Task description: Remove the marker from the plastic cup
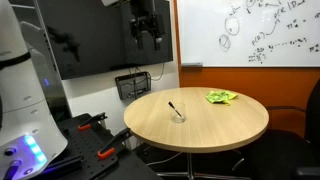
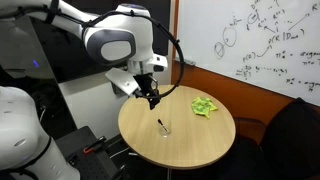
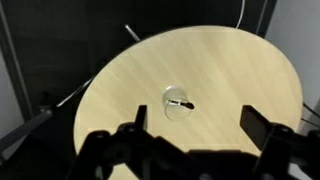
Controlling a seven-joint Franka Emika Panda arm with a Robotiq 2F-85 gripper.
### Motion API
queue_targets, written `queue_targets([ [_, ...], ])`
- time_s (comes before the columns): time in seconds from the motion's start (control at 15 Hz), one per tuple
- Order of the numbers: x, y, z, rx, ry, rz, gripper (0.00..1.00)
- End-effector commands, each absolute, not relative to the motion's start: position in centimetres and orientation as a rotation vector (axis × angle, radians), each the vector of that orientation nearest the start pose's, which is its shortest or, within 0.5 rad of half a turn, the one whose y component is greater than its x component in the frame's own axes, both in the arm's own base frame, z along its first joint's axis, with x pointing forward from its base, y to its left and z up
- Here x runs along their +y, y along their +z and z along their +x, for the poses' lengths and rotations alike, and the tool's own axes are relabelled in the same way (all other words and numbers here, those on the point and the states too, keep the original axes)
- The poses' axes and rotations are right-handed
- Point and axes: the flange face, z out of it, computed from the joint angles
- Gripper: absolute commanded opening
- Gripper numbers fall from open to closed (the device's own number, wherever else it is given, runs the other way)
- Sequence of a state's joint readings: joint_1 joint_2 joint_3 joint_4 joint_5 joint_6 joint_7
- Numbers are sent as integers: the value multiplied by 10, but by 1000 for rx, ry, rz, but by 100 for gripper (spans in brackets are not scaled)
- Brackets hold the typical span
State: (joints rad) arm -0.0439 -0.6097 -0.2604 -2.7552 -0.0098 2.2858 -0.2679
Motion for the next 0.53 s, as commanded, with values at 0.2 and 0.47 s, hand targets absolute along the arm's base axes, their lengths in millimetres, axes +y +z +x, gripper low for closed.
queue_targets([
  [0.2,-101,400,343,-8,-236,-3030,100],
  [0.47,-78,376,374,262,-176,-3071,100],
])
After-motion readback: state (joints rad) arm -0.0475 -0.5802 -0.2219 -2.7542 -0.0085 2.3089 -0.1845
